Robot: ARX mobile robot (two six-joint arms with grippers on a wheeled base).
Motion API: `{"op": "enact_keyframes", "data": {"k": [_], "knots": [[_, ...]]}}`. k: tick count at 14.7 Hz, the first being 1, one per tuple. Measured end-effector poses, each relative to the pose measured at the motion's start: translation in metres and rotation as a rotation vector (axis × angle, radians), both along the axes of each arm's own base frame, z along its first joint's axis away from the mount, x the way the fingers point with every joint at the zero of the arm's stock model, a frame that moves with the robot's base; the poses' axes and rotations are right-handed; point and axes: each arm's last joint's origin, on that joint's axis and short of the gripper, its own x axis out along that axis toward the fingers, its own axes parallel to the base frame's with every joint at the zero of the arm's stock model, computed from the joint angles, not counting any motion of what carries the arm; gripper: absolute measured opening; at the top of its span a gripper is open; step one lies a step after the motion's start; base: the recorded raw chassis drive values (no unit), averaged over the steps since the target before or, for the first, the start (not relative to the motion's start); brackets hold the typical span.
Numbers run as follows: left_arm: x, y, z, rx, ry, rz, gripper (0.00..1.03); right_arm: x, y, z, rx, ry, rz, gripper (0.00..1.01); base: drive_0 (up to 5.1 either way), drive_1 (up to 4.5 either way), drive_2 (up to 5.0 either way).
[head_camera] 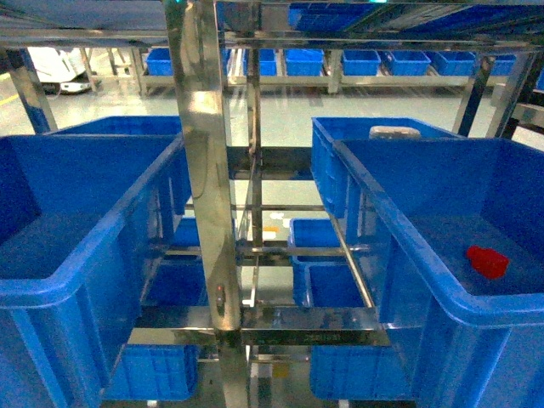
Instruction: Sort and place red and yellow blocks in left bins
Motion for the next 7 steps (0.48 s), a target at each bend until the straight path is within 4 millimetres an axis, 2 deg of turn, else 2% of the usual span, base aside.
{"op": "enact_keyframes", "data": {"k": [1,2,7], "knots": [[-0.002,0.000,0.000,0.000,0.003,0.000,0.02,-0.006,0.000,-0.006,0.000,0.049,0.002,0.02,0.0,0.00,0.0],[-0.003,0.000,-0.001,0.000,0.005,0.000,0.02,-0.011,0.000,-0.002,0.000,0.002,0.000,0.02,0.0,0.00,0.0],[-0.016,0.000,-0.007,0.000,0.053,0.001,0.02,-0.011,0.000,-0.003,0.000,0.010,0.000,0.02,0.0,0.00,0.0]]}}
